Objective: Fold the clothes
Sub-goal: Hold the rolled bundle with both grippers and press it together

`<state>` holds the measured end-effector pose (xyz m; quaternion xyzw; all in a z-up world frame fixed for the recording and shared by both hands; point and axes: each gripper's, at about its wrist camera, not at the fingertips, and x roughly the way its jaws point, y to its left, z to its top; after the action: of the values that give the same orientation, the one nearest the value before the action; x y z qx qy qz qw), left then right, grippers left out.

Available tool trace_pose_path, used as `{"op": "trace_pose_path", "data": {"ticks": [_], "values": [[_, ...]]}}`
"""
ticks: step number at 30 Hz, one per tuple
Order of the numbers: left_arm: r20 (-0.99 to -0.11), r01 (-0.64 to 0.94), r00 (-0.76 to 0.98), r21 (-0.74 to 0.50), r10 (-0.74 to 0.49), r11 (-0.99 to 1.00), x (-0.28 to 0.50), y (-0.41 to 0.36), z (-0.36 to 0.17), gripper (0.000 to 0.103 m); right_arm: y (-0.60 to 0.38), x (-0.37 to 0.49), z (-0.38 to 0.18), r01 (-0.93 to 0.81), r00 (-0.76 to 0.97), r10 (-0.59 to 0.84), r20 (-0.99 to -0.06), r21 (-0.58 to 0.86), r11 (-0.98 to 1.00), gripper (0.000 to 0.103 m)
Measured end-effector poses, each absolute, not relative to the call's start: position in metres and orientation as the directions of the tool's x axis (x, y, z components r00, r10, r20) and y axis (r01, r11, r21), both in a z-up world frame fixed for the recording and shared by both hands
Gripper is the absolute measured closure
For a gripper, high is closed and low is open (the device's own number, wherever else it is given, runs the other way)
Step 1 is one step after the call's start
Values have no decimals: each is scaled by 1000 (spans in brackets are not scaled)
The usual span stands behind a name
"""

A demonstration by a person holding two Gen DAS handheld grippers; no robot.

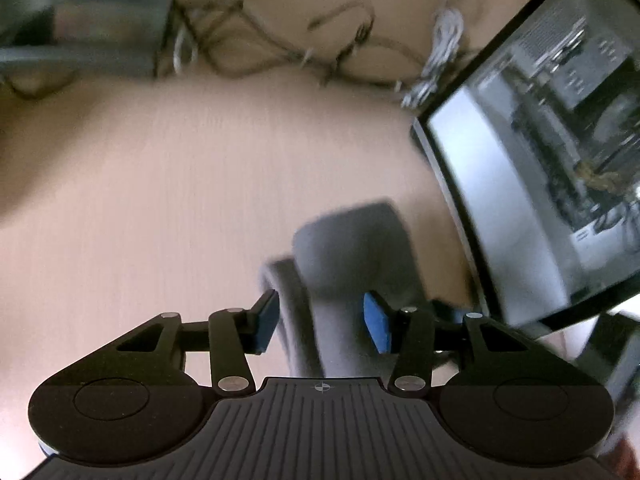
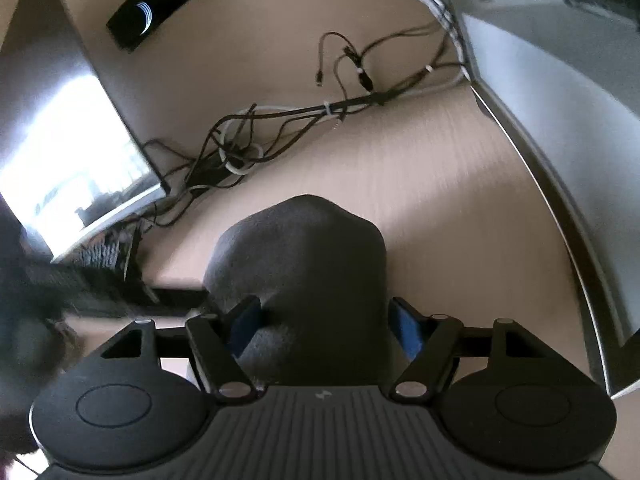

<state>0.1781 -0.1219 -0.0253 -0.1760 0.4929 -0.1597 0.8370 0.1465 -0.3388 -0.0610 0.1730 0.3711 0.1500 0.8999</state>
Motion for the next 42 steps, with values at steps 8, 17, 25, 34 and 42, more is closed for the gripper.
{"op": "trace_pose_path", "data": {"ticks": [8,17,25,34,42], "values": [[-829,93,371,-414,-418,905,187,-147,-56,41,-335,136,-62,-141,692,387,-609,412,900,25],[-775,155,454,-418,-440,895,183,-148,-34,82,-353,123,-63,-65,718,346,-604,437,897,22],[-809,152,389,-416,-441,896,187,-151,-46,42,-345,119,-64,-70,720,345,-602,432,899,20],[-772,191,403,-454,-491,871,185,-157,-39,78,-347,110,-64,-65,733,331,-595,422,904,19],[-720,164,432,-530,-543,832,181,-132,-21,78,-350,107,-58,-65,753,324,-573,426,902,17]]}}
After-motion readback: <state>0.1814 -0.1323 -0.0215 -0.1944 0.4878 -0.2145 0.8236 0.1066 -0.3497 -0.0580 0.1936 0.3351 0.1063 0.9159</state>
